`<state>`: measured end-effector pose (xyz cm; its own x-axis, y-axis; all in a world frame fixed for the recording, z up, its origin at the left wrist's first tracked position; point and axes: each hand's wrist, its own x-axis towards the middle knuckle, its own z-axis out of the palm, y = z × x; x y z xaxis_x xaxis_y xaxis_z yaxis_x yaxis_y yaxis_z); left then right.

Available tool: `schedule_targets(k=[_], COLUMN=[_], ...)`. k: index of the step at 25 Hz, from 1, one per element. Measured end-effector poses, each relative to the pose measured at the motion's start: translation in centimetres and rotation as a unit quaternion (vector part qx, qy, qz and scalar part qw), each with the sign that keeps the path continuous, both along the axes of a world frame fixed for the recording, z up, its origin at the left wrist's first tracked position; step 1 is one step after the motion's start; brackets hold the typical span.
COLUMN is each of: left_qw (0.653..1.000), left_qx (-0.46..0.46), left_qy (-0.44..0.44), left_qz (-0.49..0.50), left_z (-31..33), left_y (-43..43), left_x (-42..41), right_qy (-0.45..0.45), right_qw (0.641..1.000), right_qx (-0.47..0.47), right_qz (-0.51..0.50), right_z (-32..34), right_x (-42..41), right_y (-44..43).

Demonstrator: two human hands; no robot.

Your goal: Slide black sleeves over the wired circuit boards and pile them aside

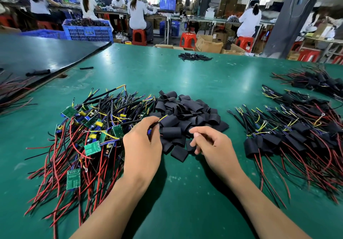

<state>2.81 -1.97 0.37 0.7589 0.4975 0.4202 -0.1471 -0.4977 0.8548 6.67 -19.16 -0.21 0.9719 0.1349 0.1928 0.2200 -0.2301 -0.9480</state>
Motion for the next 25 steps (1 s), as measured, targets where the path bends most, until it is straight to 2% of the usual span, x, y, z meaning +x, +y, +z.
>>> schedule_targets(k=[4, 7, 10, 14, 16, 18, 21, 23, 25], left_qw=[0.995, 0.988, 0.982, 0.973, 0.967, 0.959, 0.951, 0.957, 0.968], left_qx=[-0.027, 0.022, 0.057, 0.088, 0.135, 0.172, 0.166, 0.164, 0.160], left_qy=[-0.057, -0.064, -0.055, -0.053, -0.089, -0.167, -0.231, -0.201, -0.110], left_qz=[-0.079, -0.138, -0.173, -0.204, -0.198, -0.153, -0.122, -0.130, -0.162], left_z=[0.1, -0.1, -0.5, -0.9, -0.7, -0.4, -0.3, -0.6, -0.9], left_y=[-1.7, -2.3, -2.5, -2.9, -3.2, -3.2, -2.9, -2.7, -2.8], left_x=[-0.6, -0.9, -0.9, -1.1, -1.4, -1.7, -1.5, -1.6, -1.6], right_qy=[-0.006, 0.022, 0.087, 0.114, 0.140, 0.164, 0.188, 0.206, 0.220], right_qw=[0.997, 0.987, 0.975, 0.959, 0.939, 0.911, 0.866, 0.845, 0.815], right_qx=[0.004, 0.085, 0.174, 0.245, 0.302, 0.371, 0.461, 0.493, 0.536], right_qz=[0.074, 0.134, 0.111, 0.089, 0.085, 0.075, 0.042, 0.028, 0.028], right_z=[0.3, 0.7, 0.8, 0.5, 1.0, 1.8, 2.7, 3.0, 3.3], right_x=[-0.7, -0.9, -0.6, -0.3, -0.1, 0.2, 0.9, 1.1, 1.3], right_y=[0.8, 1.4, 1.6, 1.4, 1.3, 0.9, -0.1, -0.5, -0.9])
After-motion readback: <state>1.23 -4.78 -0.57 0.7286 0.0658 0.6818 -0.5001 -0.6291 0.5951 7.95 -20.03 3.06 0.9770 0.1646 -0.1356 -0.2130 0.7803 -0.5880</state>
